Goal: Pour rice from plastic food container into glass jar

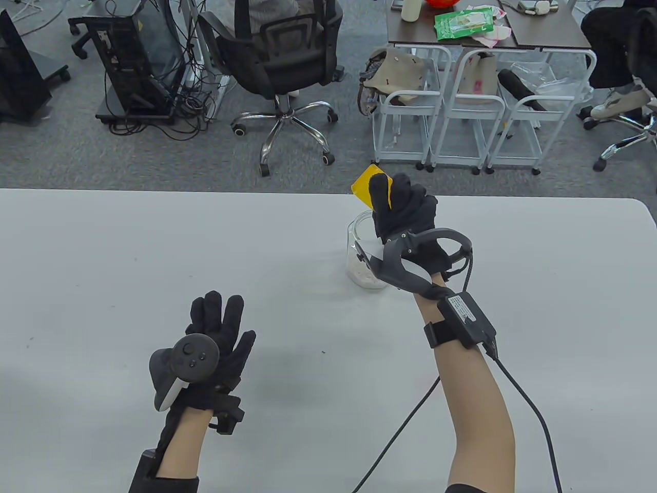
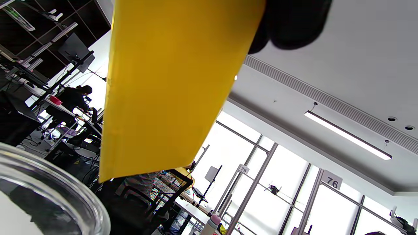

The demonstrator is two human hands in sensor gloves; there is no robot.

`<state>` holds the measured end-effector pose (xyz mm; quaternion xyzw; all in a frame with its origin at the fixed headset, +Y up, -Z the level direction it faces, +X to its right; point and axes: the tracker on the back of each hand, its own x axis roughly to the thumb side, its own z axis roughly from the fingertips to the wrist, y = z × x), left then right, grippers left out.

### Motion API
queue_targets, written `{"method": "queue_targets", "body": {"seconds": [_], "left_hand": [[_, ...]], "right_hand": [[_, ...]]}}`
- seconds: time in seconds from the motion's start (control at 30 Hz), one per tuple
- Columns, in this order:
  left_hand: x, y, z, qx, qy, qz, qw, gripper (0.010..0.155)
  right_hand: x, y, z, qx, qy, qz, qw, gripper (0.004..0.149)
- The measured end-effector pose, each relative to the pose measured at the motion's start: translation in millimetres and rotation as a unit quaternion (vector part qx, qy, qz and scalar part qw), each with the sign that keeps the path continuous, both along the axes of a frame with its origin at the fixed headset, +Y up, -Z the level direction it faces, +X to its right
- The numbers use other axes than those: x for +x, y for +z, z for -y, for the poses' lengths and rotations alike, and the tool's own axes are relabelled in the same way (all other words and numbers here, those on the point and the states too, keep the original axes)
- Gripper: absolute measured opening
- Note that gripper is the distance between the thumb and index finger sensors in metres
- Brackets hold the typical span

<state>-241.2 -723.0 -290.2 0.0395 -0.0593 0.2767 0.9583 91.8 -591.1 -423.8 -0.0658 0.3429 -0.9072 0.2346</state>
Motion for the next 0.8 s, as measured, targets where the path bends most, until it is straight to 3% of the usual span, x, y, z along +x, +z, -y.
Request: {"method": "queue_targets", "body": {"seconds": [0.17,0.23,0.33,0.47,0.6,0.8], "left_hand": [[0.2,0.1,0.1,0.0,0.0,0.0,1.0,0.069],[0.2,0.1,0.1,0.0,0.0,0.0,1.0,0.069],[0.5,0.2,0.1,-0.002,0.002,0.0,1.0,0.069],[0.9,0.4,0.3,-0.004,0.002,0.0,1.0,0.069],[1.0,0.4,0.4,-0.004,0.001,0.0,1.0,0.069],[2.0,0.6,1.3,-0.011,-0.002,-0.001,1.0,0.069]], "right_hand": [[29.4,6.2,-9.0,-0.053,-0.192,0.022,0.98,0.058],[45.1,10.6,-9.9,-0.081,-0.266,0.031,0.96,0.054],[72.9,23.7,-4.3,-0.121,-0.394,0.029,0.911,0.052],[100.4,44.7,10.6,-0.146,-0.468,0.031,0.871,0.051],[125.1,70.7,38.4,-0.179,-0.532,0.039,0.827,0.051],[147.1,111.9,104.1,-0.254,-0.602,0.062,0.754,0.049]]}}
